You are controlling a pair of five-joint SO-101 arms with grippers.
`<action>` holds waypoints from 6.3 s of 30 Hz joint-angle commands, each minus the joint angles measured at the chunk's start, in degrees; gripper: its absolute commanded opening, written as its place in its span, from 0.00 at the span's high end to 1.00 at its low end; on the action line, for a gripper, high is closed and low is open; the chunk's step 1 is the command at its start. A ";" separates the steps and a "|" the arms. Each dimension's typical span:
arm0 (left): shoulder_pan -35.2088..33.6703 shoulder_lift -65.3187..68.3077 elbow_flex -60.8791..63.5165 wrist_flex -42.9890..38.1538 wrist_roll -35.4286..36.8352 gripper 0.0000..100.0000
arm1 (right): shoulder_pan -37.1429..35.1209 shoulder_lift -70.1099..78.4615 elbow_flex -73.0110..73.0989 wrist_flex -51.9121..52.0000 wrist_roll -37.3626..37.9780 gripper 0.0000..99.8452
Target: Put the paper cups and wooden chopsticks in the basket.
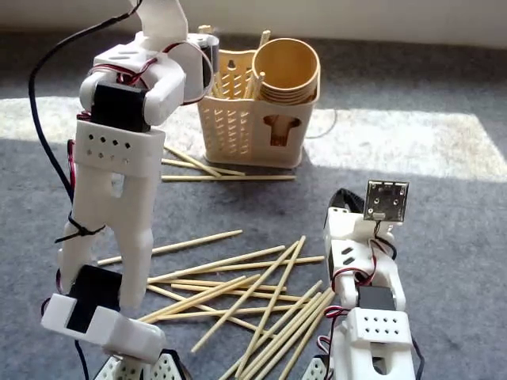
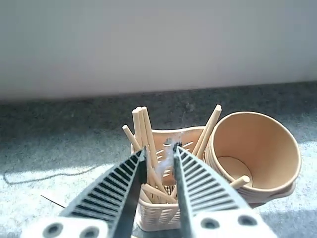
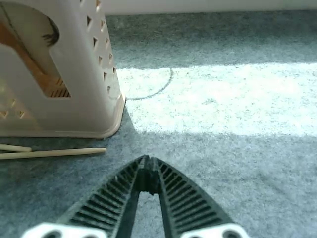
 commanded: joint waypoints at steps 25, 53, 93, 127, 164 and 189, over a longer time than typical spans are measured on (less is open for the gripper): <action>2.59 -10.24 12.09 22.95 -21.63 0.90 | 0.75 -0.57 -0.48 -1.80 0.18 0.99; 10.95 -9.63 62.20 -3.25 -41.67 0.89 | 1.71 -0.57 -0.66 -1.80 0.44 0.99; 8.57 3.82 58.33 -8.00 -41.41 0.99 | 1.63 -0.57 -0.66 -1.80 0.53 0.99; 8.31 -39.60 47.16 0.35 -32.88 0.99 | 0.92 -0.57 -0.31 -1.80 0.62 0.99; 8.13 -39.43 41.10 -46.77 -9.05 0.99 | 0.92 -0.57 -0.31 -1.80 0.62 0.99; 2.59 -24.48 40.66 -59.60 -9.14 0.99 | 0.92 -0.57 -0.31 -1.80 0.62 0.99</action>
